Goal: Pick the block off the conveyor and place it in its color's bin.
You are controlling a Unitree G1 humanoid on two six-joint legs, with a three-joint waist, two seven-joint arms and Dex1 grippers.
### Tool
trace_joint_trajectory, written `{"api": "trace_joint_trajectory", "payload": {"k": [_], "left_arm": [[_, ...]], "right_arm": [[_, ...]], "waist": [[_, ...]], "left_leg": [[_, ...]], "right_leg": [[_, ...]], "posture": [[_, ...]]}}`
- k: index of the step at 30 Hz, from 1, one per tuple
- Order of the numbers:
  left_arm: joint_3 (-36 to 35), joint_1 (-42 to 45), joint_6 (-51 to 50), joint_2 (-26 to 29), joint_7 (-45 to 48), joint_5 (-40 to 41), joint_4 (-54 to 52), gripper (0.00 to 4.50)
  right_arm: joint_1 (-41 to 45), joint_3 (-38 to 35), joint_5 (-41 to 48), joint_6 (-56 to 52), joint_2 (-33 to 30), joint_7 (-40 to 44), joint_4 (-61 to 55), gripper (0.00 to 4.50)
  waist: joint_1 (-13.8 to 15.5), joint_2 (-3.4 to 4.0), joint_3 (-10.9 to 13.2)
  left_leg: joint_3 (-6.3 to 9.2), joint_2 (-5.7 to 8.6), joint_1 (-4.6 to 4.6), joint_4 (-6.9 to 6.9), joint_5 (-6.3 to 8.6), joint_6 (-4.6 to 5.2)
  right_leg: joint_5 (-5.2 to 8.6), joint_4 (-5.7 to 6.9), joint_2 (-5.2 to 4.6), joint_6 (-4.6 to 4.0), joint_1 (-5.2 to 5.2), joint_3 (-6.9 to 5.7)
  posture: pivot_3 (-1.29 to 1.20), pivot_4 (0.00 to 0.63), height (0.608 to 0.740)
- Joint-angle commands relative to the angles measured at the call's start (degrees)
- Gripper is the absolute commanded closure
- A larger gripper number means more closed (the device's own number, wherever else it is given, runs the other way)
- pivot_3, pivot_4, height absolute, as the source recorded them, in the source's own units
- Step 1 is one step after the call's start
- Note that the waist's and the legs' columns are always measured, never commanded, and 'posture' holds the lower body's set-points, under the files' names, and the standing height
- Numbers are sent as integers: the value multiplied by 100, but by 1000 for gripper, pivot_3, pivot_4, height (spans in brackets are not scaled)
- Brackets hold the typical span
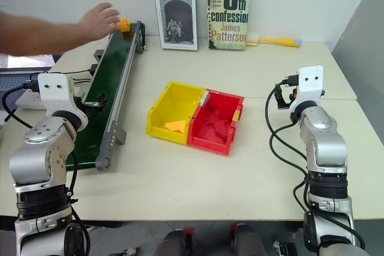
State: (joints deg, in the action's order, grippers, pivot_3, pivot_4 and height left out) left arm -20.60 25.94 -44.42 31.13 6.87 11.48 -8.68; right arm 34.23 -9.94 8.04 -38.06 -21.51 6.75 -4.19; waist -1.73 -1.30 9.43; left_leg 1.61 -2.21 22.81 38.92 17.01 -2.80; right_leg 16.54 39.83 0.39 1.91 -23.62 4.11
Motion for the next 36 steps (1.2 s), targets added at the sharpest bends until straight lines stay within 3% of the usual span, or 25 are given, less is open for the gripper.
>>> {"api": "trace_joint_trajectory", "payload": {"k": [1,26,36], "left_arm": [[-170,104,144,58,-108,-53,-135,30],[-327,116,545,-162,-278,83,-51,30],[-121,226,577,-270,-318,32,250,30]], "right_arm": [[113,-111,12,102,1,-41,-114,0],[242,-4,63,161,-126,325,-108,0],[748,586,1531,-69,-827,3246,-571,0]], "waist": [[0,0,0],[0,0,0],[-2,1,1]], "left_leg": [[0,0,0,0,0,0],[1,-1,1,-1,0,0],[6,0,2,-2,1,2]], "right_leg": [[0,0,0,0,0,0],[0,-2,0,0,0,-1],[0,-13,1,0,3,-7]], "posture": [[0,150,740],[0,150,740],[0,150,740]]}}
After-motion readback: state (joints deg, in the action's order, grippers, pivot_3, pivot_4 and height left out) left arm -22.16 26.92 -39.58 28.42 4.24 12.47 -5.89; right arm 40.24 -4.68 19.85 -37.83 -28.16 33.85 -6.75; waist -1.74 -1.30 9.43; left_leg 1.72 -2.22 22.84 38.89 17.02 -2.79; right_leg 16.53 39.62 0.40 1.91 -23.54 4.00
